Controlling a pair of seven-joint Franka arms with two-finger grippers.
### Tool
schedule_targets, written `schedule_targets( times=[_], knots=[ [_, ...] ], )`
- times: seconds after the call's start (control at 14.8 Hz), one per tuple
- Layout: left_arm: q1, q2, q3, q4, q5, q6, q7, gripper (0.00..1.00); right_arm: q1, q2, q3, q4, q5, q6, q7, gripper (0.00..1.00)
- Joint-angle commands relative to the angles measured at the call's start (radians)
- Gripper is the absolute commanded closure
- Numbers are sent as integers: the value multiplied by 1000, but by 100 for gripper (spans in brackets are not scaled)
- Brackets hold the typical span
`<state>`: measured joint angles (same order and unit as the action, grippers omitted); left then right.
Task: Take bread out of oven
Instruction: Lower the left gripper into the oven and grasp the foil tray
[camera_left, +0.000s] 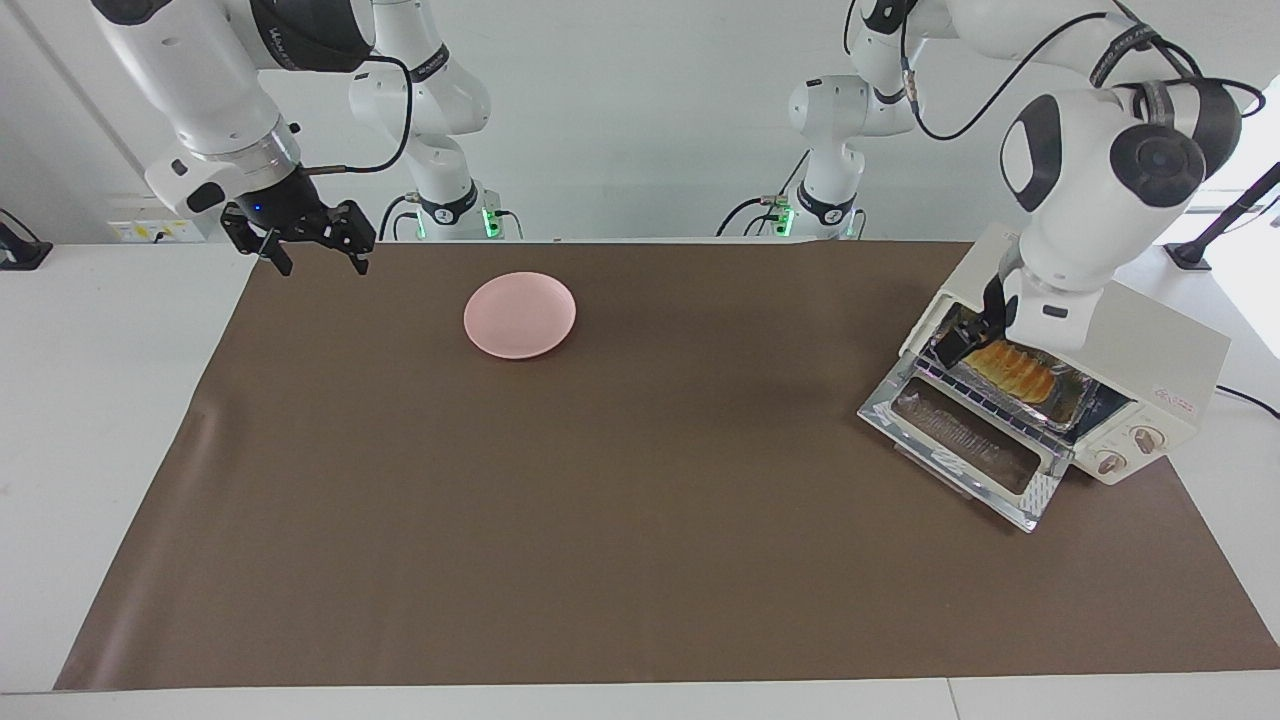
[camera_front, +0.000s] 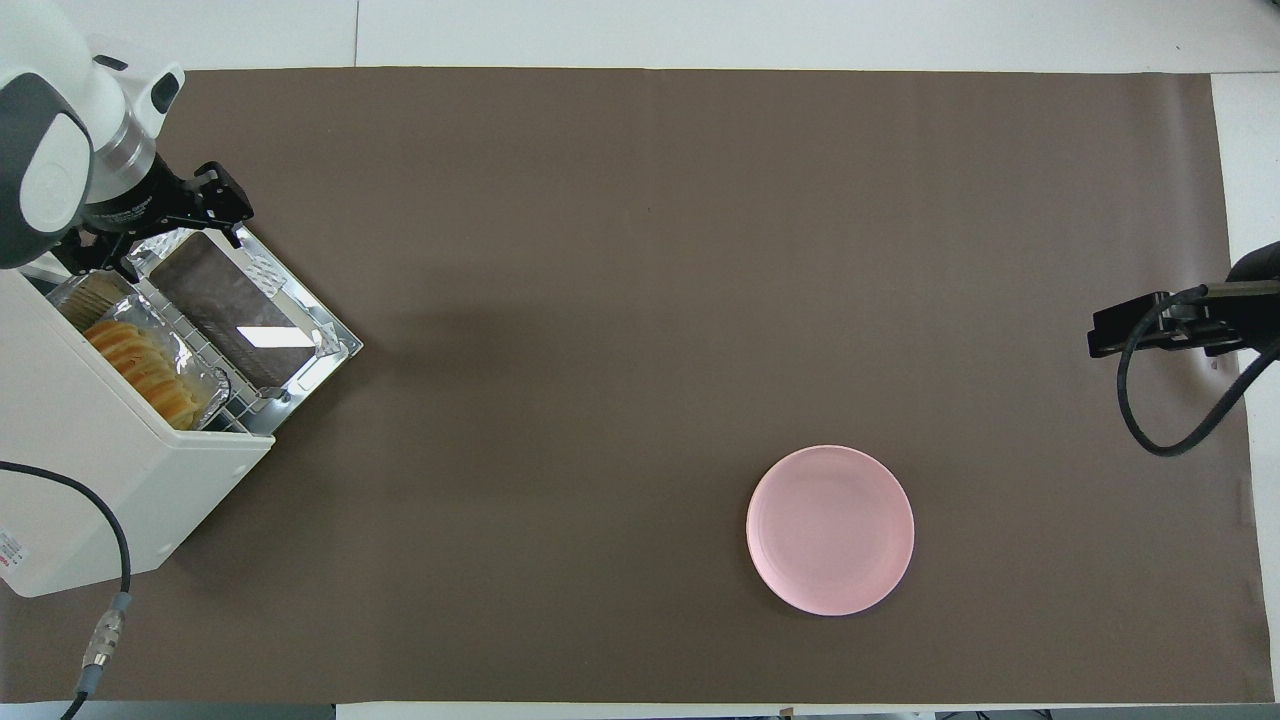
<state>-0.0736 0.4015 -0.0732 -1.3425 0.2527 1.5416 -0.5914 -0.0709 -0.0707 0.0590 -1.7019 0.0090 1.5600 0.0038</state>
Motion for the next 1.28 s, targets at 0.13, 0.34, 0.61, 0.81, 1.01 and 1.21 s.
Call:
schedule_targets(
  times=[0.13,0.34,0.61,0.81,1.01,1.21],
  knots=[
    [1,-29,15,-171,109,147,-128,0,-18,0,13,4,-17,-9,-21,0],
    [3,-68,26,-291,111,247,-182,0,-17,0,13,5,-17,-8,-22,0],
    [5,-124,53,-440,118,336,-220,0,-18,0,13,4,-17,-9,-22,0],
    [5,-124,53,-449,118,342,-225,0,-17,0,13,4,-17,-8,-21,0],
    [5,-115,53,-475,118,383,-272,0,-17,0,13,4,-17,-9,-22,0],
    [5,-99,53,-478,125,402,-303,29,-17,0,13,4,-17,-8,-22,0]
  ],
)
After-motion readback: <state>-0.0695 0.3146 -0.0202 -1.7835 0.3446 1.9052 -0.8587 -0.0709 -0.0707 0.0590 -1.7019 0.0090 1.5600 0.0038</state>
